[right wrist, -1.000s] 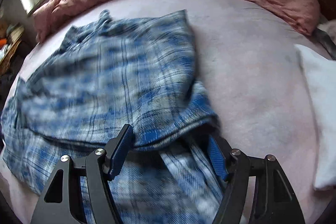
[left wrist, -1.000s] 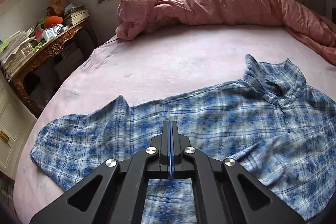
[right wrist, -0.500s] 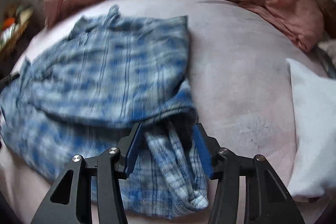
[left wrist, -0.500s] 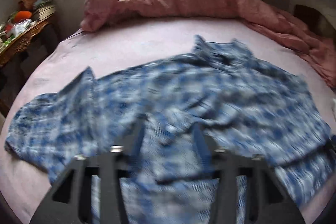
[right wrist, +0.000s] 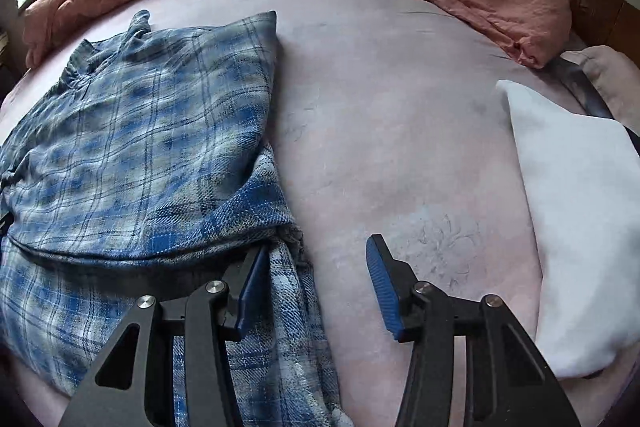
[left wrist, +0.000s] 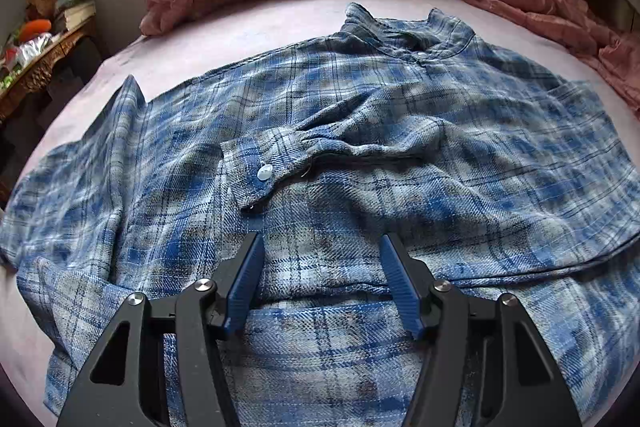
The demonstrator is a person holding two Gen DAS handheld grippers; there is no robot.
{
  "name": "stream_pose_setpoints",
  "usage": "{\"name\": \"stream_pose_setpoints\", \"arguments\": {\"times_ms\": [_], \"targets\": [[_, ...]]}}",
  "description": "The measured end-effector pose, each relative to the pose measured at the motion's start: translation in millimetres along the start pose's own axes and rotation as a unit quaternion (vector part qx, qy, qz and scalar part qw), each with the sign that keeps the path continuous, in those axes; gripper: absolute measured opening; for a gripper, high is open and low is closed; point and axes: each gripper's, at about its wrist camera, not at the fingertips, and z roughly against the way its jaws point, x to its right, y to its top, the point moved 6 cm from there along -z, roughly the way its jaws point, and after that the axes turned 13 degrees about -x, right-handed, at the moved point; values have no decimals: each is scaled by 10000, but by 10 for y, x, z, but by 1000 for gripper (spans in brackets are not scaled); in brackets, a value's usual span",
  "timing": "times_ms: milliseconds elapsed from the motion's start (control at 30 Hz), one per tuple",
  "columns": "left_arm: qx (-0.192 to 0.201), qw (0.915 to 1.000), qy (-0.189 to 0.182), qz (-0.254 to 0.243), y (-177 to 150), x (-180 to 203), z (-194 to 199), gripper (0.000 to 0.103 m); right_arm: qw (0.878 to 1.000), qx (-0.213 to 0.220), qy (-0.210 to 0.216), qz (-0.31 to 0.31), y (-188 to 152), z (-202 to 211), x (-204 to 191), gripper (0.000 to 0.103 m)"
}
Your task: Fold large clothes
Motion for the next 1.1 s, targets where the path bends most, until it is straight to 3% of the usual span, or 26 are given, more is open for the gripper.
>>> {"name": "stream_pose_setpoints", "arguments": {"times_ms": [100,200,267,300,333,500,600,700,800,833,867,1033,1100], "targets": [[-210,9975,-535,403,25,-116,-11,76,9998,43,184,53,-7,69,-50,51],[-177,9911,-1082,756,84,-197,5,75,9908,258,1303,242,-29,303,-162,51],[-192,9932,-911,701,113,-185,-17,40,9800,348,1924,364,-42,437,-264,51],[-184,9951,-729,640,125,-172,-26,31,9785,404,1975,428,-48,477,-306,51],[-139,9967,-573,559,137,-163,-22,14,9786,470,1936,512,-58,510,-353,51],[261,9986,98,443,219,-154,157,9,9849,448,1530,670,-62,451,-553,52],[271,9976,143,613,273,-186,203,9,9864,377,1488,596,-52,377,-590,52],[-7,9981,329,528,262,-167,95,10,9843,237,1693,448,-58,266,-727,52],[52,9979,457,454,194,-172,61,24,9907,211,1269,436,-47,131,-757,52],[117,9977,467,472,175,-185,59,36,9939,248,1009,369,-29,88,-711,52],[189,9978,418,481,143,-226,89,47,9954,230,878,320,-15,47,-664,52],[195,9982,-200,526,47,-507,230,61,9929,9,1188,-34,5,12,-498,52],[364,9973,-55,638,24,-703,381,64,9934,273,1115,53,1,164,-514,52]]}}
